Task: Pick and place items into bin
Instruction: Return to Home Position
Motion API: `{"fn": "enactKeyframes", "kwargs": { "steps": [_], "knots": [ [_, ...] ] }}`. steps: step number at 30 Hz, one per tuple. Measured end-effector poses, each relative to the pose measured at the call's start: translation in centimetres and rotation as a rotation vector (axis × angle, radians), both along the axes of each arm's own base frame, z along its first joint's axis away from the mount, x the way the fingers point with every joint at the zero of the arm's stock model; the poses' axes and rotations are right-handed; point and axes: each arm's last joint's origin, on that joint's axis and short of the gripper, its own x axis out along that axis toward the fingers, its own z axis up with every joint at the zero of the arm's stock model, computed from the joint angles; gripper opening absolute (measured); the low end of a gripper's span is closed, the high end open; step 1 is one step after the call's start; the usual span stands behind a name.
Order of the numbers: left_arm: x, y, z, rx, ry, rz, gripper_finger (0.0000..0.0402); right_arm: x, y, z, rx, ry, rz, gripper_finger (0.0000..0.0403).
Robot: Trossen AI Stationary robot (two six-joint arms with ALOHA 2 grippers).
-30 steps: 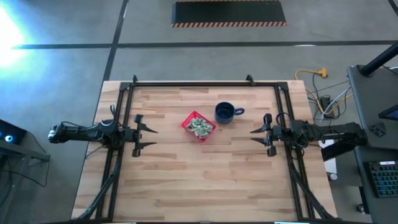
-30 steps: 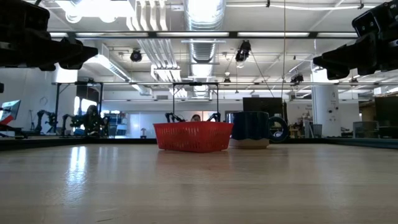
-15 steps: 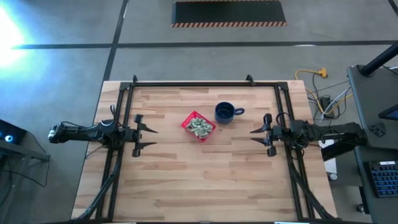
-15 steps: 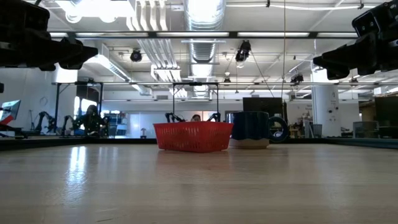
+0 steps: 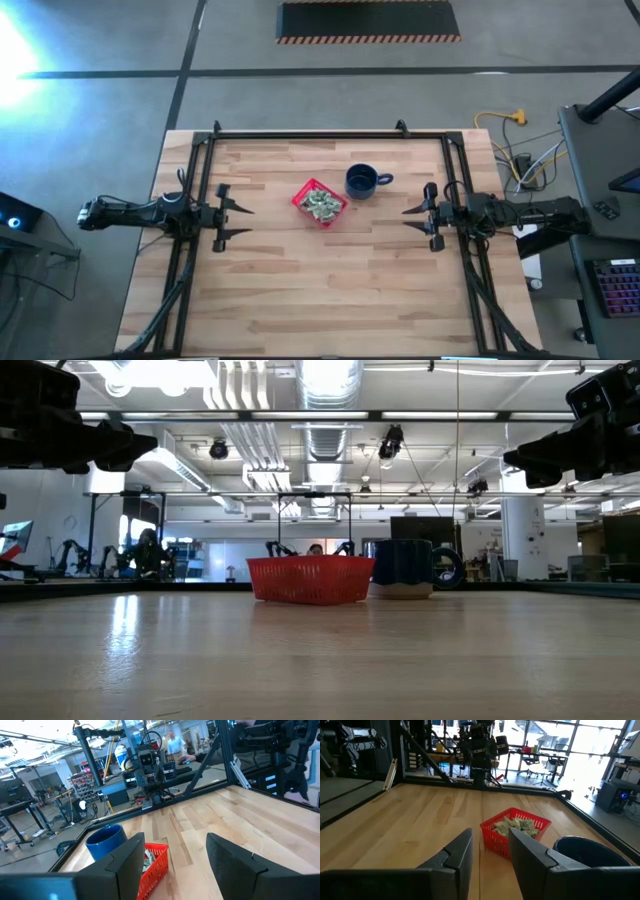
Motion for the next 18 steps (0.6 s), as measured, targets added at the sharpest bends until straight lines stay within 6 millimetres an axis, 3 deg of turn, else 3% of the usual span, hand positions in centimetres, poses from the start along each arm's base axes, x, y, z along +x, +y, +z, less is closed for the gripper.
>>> {"fn": "enactKeyframes", "kwargs": {
  "steps": [18],
  "knots": [
    [0.0, 0.0, 0.0, 0.0, 0.0, 0.0, 0.0196, 0.0, 0.0, 0.0, 0.0, 0.0, 0.0, 0.011]
  ]
}}
